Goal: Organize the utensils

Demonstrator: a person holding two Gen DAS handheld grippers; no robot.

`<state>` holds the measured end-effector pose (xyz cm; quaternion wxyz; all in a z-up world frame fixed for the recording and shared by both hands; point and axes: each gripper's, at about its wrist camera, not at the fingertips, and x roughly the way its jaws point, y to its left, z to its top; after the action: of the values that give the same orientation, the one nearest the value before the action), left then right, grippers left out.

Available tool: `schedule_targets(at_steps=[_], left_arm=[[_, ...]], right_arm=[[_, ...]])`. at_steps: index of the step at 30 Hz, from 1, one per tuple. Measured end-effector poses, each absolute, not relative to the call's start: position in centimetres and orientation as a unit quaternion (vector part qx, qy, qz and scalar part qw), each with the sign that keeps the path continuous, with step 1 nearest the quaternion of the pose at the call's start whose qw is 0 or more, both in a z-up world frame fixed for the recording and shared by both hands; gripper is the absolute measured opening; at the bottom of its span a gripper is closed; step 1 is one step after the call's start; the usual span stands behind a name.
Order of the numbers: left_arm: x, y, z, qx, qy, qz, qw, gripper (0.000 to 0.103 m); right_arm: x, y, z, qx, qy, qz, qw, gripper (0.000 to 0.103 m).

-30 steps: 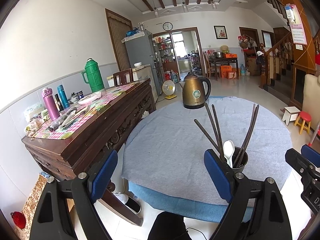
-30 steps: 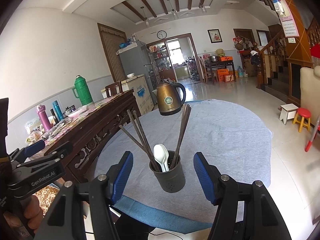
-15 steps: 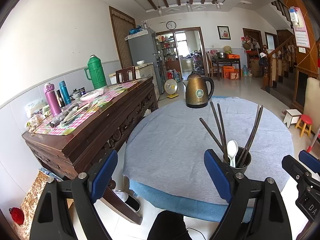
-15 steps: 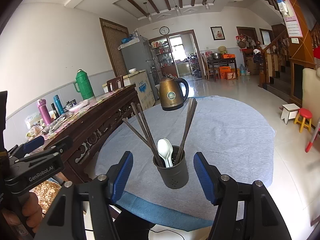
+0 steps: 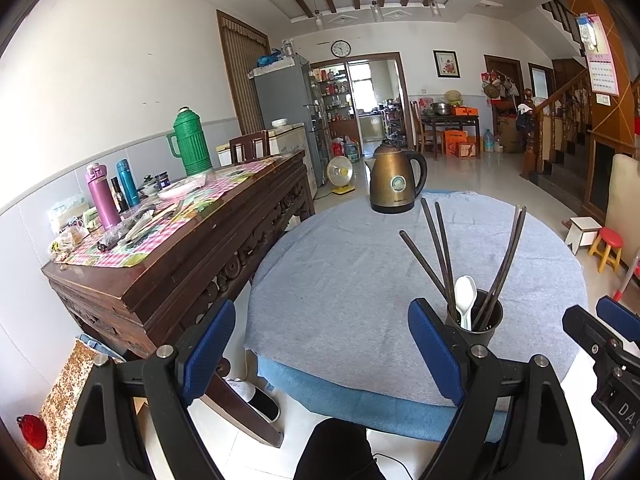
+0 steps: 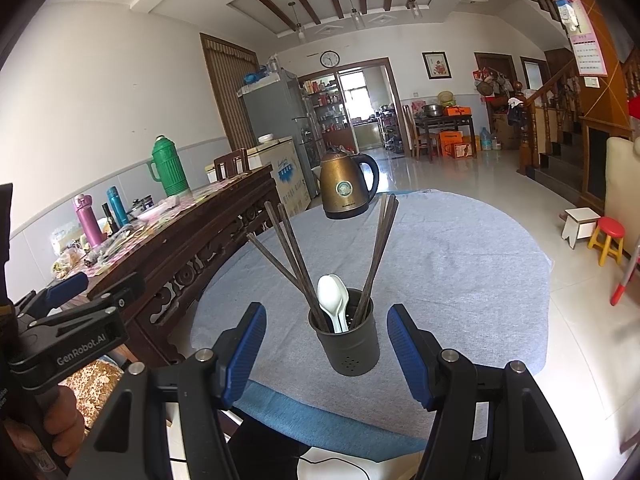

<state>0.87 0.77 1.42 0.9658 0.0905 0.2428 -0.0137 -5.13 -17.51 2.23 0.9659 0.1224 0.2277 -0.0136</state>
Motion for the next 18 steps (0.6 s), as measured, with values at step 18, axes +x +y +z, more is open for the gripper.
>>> schedule_targets(at_steps=[18], left_arm=[[0.3, -2.5, 0.6, 0.119, 0.248, -0.049, 0.960, 0.088]], right_arm=[[-5.3, -20.2, 1.6, 0.141, 0.232, -0.046, 0.961, 0.067]])
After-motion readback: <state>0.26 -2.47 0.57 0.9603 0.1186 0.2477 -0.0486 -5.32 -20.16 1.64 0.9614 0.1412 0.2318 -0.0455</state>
